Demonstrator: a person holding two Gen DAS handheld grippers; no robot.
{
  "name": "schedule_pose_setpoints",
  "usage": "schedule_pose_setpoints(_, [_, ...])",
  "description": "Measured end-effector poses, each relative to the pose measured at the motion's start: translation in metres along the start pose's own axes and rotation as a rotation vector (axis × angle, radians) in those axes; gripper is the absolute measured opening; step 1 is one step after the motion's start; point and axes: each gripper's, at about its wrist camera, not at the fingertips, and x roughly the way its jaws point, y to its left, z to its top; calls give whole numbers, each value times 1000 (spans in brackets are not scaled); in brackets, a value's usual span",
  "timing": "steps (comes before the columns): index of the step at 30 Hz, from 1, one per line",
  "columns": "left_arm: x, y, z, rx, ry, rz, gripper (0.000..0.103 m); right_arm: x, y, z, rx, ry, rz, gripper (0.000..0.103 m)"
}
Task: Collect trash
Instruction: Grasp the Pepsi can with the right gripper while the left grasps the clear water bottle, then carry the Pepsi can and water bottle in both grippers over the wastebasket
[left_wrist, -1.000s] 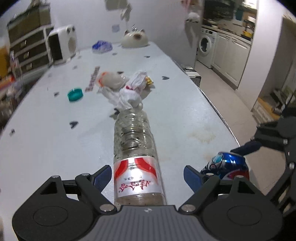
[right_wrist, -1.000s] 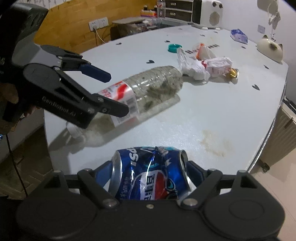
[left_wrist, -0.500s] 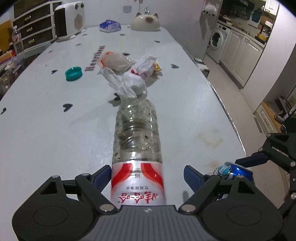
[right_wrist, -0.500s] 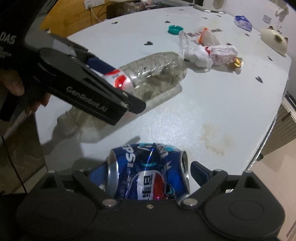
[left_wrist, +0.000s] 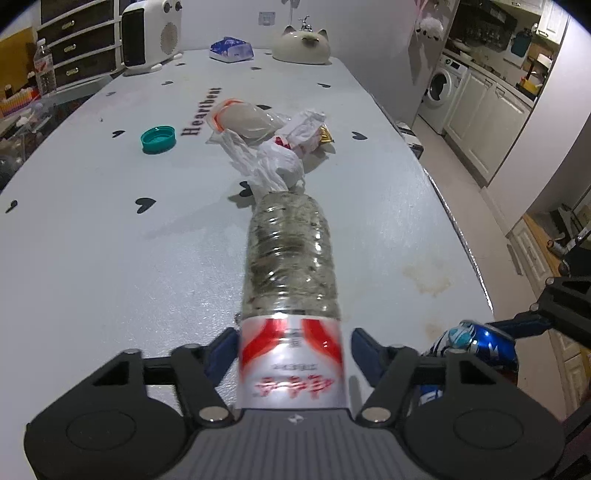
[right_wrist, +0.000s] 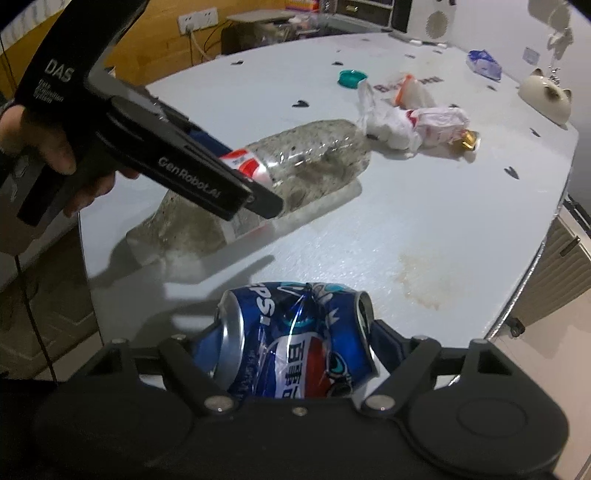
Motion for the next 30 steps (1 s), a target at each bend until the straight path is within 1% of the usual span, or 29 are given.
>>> schedule_pose_setpoints(6, [-4, -6, -6, 31, 7, -6, 61, -2, -4, -4, 28, -40, -10, 82])
schedule_pose_setpoints(10, [-7, -11, -11, 37, -6, 18, 60, -6, -8, -7, 56, -71, -23, 82])
schedule_pose_setpoints(11, [-10, -13, -13, 38, -29, 30, 59, -8, -8, -8, 61, -80, -29, 81])
schedule_pose_setpoints(16, [-31, -18, -21, 26, -130, 16, 59, -18, -17, -15, 111, -123, -70, 81])
schedule_pose_setpoints(21, [-51, -28, -30, 28, -199, 21, 59, -32, -23, -21, 158, -184, -103, 80])
schedule_pose_setpoints(24, [-65, -36, -34, 37, -261, 49, 59, -43, -26, -24, 186, -240, -124, 80])
schedule_pose_setpoints(30, [-91, -53, -41, 29, -371, 67, 58, -72, -30, -38, 260, -368, -169, 79])
